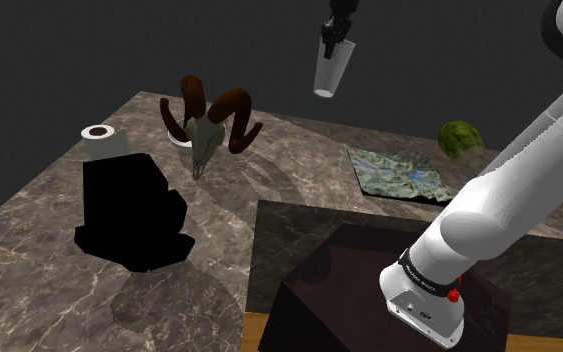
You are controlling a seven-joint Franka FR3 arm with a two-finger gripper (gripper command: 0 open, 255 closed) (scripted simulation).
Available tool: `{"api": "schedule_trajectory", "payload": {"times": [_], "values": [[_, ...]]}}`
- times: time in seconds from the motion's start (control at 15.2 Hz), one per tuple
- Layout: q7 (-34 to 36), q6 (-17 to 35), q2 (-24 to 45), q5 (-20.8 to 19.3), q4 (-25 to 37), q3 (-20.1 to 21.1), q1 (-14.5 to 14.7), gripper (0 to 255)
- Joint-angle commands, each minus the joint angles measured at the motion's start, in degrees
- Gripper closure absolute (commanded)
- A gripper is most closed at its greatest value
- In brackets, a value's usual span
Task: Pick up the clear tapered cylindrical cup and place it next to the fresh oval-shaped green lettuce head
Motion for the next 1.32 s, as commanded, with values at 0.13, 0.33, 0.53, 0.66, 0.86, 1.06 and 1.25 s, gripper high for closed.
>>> {"api": "schedule_trajectory", "payload": {"times": [0.13,0.33,0.53,0.66,0.86,1.06,1.25], "values": [[-4.92,0.36,-2.69,-0.27,-2.51,-2.70,-2.25,255],[-8.80,0.86,-4.03,-0.47,-3.93,-4.95,-3.96,255],[-12.80,1.26,-4.85,-0.62,-4.73,-7.32,-5.65,255],[-15.53,1.49,-5.09,-0.67,-4.93,-8.95,-6.78,255],[-19.74,1.77,-5.00,-0.59,-4.72,-11.51,-8.44,255],[-24.09,1.98,-4.33,-0.26,-3.90,-14.12,-10.13,255],[-28.61,2.09,-3.04,0.40,-2.47,-16.83,-11.83,255]]}}
